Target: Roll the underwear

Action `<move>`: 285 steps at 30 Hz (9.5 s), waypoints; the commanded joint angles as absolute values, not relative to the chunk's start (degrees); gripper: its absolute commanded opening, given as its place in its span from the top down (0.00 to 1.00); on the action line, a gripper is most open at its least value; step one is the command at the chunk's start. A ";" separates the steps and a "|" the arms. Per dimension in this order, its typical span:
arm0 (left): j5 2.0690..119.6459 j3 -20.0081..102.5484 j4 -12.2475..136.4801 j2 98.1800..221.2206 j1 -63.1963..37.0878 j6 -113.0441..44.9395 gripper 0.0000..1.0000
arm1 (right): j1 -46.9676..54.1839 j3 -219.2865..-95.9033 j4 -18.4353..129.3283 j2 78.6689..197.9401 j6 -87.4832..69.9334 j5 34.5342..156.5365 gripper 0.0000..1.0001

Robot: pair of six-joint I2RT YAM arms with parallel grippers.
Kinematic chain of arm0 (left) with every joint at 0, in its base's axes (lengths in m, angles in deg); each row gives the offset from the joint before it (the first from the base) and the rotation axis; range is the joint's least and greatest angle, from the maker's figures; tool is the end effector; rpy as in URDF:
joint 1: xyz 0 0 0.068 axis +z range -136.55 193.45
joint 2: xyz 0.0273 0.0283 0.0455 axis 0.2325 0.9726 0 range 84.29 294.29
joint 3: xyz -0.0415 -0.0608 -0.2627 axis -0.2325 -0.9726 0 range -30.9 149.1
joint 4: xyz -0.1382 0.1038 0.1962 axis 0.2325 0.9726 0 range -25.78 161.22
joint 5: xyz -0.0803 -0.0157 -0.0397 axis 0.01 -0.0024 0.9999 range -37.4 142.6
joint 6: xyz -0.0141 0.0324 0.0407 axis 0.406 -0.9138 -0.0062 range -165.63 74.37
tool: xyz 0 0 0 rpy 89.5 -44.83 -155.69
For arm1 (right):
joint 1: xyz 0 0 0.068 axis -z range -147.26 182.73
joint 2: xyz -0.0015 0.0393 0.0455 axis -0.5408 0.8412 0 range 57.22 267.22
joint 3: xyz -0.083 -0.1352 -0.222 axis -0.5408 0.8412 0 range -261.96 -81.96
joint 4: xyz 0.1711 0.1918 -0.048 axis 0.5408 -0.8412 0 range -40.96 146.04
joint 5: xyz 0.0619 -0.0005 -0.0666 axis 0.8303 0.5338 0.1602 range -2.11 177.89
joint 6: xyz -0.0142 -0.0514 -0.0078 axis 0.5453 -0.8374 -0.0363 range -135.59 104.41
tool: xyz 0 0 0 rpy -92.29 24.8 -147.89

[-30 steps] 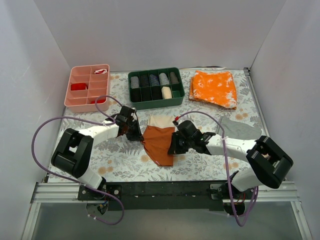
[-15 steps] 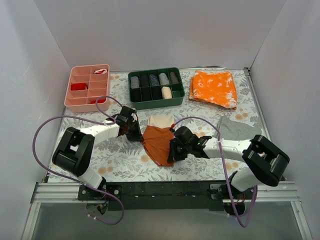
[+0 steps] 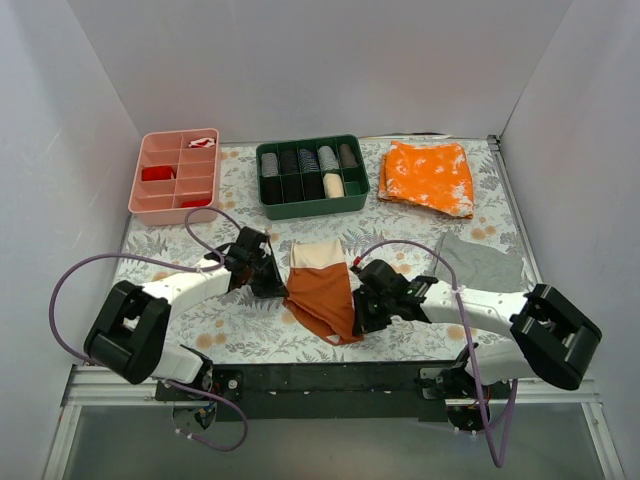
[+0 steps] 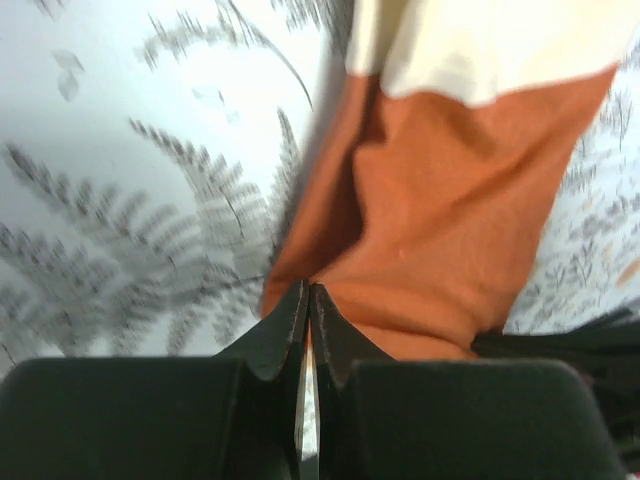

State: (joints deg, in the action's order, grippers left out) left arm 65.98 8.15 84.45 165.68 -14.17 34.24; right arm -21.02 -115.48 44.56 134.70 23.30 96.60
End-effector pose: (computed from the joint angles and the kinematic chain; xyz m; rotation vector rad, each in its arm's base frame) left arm 0.2194 -0.1242 0.1574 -1.2201 2.6783 -0.7832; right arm 0.1392 0.1989 0.1545 -0.4176 2.7009 0.7582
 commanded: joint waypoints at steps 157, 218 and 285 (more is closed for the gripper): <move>69.37 24.83 79.34 169.99 -7.65 27.84 0.58 | -4.70 -148.85 56.66 160.32 13.15 94.91 0.74; 65.16 3.47 71.96 169.37 -14.15 36.55 0.86 | -6.38 -160.88 57.27 176.66 12.62 96.95 0.86; 80.46 41.70 78.99 193.28 -18.11 30.04 0.45 | -22.46 -114.57 58.42 132.97 24.05 92.02 0.90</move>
State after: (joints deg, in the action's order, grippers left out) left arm 78.92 39.19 80.45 193.17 -17.89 31.53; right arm -21.31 -112.20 56.58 130.32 24.68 91.34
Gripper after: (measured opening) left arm 0.555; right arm 0.108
